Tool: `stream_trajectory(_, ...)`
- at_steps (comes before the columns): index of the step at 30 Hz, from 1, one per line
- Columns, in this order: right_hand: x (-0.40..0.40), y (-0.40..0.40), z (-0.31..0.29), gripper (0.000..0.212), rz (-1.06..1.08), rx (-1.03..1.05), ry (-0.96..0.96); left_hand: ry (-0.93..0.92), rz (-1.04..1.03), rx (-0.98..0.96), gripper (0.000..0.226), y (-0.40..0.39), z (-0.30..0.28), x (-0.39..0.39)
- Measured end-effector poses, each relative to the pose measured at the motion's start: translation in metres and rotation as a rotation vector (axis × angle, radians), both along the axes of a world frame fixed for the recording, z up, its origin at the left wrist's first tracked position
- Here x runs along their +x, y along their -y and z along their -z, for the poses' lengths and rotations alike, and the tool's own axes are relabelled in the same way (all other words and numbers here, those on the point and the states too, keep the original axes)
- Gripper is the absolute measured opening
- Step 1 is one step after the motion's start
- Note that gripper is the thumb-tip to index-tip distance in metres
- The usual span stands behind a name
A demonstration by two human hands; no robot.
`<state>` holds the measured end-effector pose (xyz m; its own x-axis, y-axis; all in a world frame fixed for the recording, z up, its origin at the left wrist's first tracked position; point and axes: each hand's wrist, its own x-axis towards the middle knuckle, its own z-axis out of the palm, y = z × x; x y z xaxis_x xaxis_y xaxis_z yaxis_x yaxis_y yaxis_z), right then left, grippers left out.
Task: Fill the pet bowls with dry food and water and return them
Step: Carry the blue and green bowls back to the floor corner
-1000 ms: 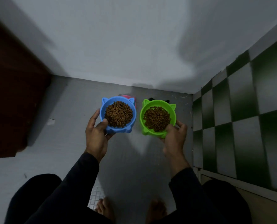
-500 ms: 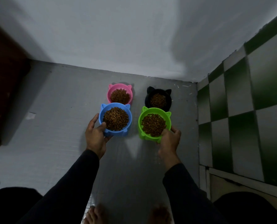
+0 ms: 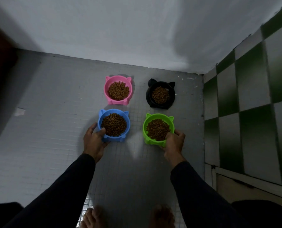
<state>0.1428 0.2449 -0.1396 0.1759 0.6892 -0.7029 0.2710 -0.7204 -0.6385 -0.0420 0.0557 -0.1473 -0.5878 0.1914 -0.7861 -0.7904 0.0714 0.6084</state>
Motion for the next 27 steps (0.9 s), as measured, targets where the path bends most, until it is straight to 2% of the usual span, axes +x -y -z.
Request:
stream_trajectory(5, 0.004, 0.001, 0.012, 0.045, 0.01, -0.009, 0.001, -0.006, 0.059, -0.001, 0.032, 0.003, 0.008, -0.002)
stream_trajectory(9, 0.008, 0.001, 0.012, 0.043, -0.071, 0.015, 0.116, -0.056, 0.089, -0.09, 0.028, 0.001, 0.012, -0.002)
stream_trajectory(12, 0.01, 0.001, 0.012, 0.037, -0.136, 0.056, 0.182, -0.126, 0.162, -0.157, 0.018, 0.003, 0.021, -0.006)
stream_trajectory(19, 0.019, 0.0, 0.013, 0.024, -0.372, 0.187, 0.355, -0.292, 0.36, -0.367, 0.019, 0.017, 0.042, -0.012)
stream_trajectory(21, 0.02, -0.002, 0.014, 0.021, -0.395, 0.207, 0.373, -0.385, 0.433, -0.435, 0.016, 0.015, 0.032, -0.01)
stream_trajectory(24, 0.02, -0.006, 0.01, 0.02, -0.429, 0.217, 0.394, -0.629, 0.593, -0.587, 0.018, 0.009, 0.02, -0.006)
stream_trajectory(27, 0.02, -0.007, 0.009, 0.022, -0.481, 0.23, 0.409, -0.708, 0.626, -0.624, 0.02, 0.008, 0.02, -0.007)
